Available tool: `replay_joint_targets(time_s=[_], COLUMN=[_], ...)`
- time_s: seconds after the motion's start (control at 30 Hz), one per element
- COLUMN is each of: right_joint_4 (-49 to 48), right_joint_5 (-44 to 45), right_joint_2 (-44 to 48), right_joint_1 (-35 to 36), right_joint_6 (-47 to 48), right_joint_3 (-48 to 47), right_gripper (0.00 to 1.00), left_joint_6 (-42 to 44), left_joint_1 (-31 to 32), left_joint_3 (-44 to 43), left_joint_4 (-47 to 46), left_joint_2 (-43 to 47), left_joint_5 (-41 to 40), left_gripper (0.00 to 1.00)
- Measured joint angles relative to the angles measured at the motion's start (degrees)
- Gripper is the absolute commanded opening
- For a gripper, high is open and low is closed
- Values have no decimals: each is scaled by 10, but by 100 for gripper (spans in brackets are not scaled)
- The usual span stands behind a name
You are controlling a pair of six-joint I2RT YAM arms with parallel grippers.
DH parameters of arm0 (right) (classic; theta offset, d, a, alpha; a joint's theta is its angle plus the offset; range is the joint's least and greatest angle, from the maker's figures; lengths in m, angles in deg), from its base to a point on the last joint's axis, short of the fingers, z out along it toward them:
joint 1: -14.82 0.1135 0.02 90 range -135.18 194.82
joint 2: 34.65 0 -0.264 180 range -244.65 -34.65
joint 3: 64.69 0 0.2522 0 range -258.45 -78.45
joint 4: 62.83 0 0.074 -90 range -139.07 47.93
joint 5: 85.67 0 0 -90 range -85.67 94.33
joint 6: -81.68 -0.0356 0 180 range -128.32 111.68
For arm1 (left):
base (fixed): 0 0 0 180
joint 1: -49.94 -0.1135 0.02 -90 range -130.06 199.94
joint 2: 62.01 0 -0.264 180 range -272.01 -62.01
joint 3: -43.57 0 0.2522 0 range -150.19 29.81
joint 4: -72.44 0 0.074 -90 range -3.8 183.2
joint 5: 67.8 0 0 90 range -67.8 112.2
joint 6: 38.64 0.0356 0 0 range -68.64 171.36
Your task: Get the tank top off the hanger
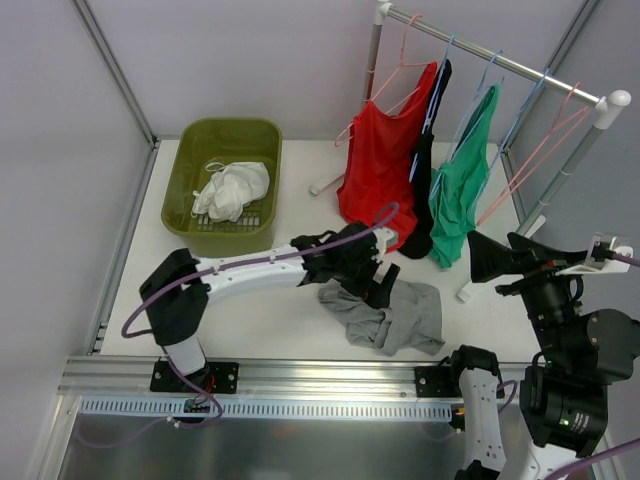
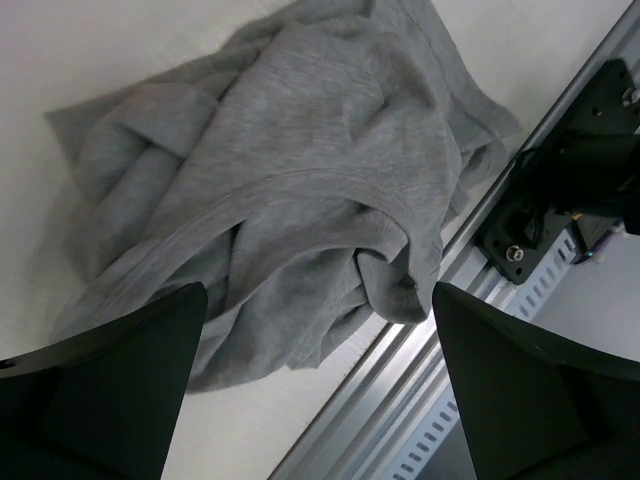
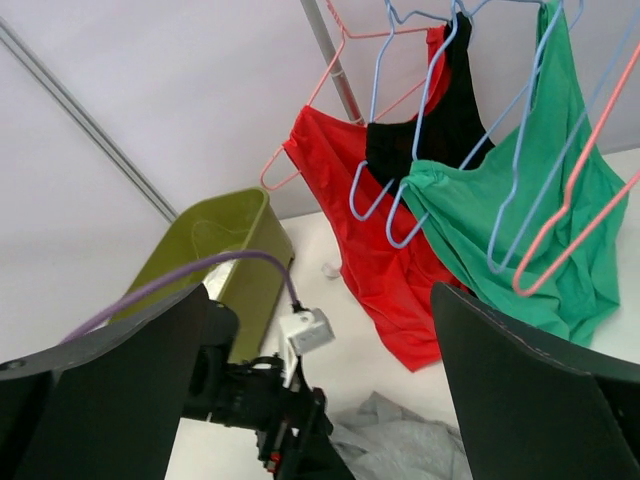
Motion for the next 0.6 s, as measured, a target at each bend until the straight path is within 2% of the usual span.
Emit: replay_joint_targets(time_s=[0.2,0.33,0.4,0.43,0.47,0.5,0.53,0.6], right_joint_4=[38,54,59,62,63,65,67,70], right_joint_5=[20,29,40,44,47,50,53,58], right_joint_2=[14,17,23,28,31,36,40,47], right_joint_1=[23,35,39,41,42,43,45,48], right_joint_6=[34,50,58,61,63,66,69,75], right_joint_3=[3,6,9,9,9,9,9,9], right_gripper=[99,100,99,100,100,100,99,99], left_joint_6=[14,10,0,-2,-3,-5,-9,-17], left_joint_1=[70,85,89,92,92,92,92,95], left_joint_3=[-80,-121,-139,-143,-145,-146,-144,-134], left_joint_4=[6,15,13,10,10,9,6,-4], left_joint_2=[-143,-225,-231,-240,-246,-247,-251,-245], left_joint_5=[-35,-63,-66,-69,-81,-87,-90,-101], left_gripper=[99,97,72,44,22,7,0,0])
